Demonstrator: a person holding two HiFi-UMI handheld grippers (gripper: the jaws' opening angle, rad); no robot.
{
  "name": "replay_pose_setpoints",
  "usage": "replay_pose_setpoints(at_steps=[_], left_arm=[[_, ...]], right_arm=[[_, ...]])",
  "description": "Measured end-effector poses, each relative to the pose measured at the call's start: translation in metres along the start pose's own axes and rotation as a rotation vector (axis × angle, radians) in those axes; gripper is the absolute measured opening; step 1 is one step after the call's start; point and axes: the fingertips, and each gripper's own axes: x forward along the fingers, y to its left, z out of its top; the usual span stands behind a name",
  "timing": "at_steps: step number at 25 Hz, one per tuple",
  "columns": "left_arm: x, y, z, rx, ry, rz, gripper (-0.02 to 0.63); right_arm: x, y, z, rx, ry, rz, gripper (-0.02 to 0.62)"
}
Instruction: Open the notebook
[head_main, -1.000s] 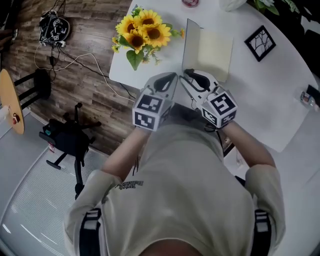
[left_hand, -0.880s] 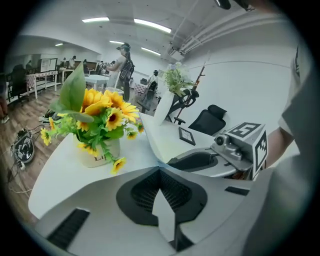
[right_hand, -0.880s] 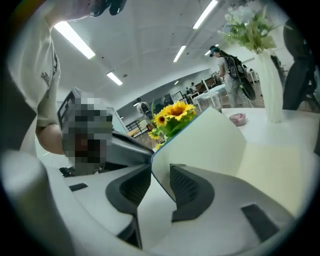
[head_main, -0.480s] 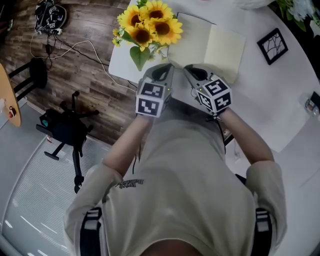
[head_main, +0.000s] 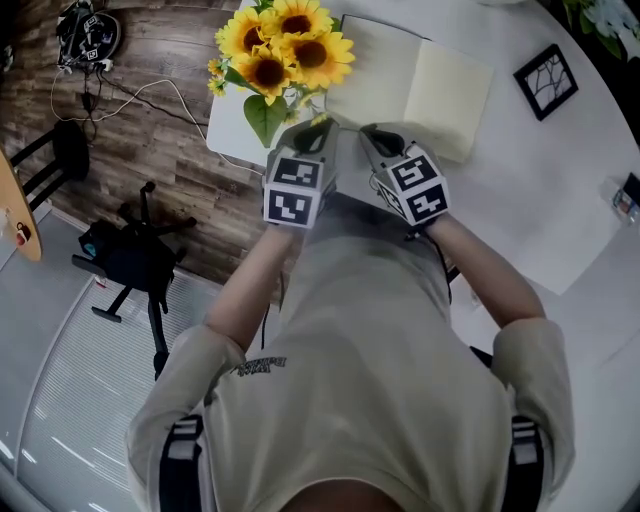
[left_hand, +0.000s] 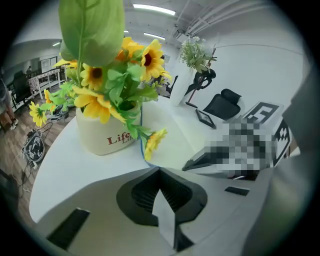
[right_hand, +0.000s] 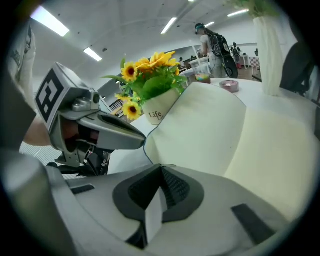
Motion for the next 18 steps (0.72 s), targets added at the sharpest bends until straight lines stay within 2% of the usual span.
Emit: replay_pose_setpoints(at_steps=[3,6,8,11,13,16,18], left_arm=[[-0.006,-0.009,0.005,0.032,-0.024,0.013,0.012],[-0.006,-0.022,0.01,0.115,-0.063,0.026,0.012],[0.001,-0.032,0.01,0.152,-0.067,0.021,0.012],[0.025,-0.036,0.004,0.142,-0.015,0.013,0.012],[0.034,-0.032,0.003,0.142,0.02,0.014,0.012],[0.033,-0.03,0.003,0.16,0.055,0.001,0.012],[0.032,-0.031,0.003,0.188,0.063,-0.003,0.012]], right_arm=[[-0.001,0.0,0.001,0.016,-0.002,0.015,0.005],[-0.001,0.001,0.0,0.051,-0.007,0.039,0.005],[-0.002,0.002,0.001,0.109,-0.014,0.074,0.005],[-0.017,-0.006,0.005,0.263,-0.064,0.106,0.005],[-0.045,-0.029,0.004,0.328,-0.126,0.029,0.006],[-0.106,-0.084,-0.018,0.329,-0.18,-0.229,0.078],[-0.139,-0.112,-0.045,0.322,-0.164,-0.37,0.078]])
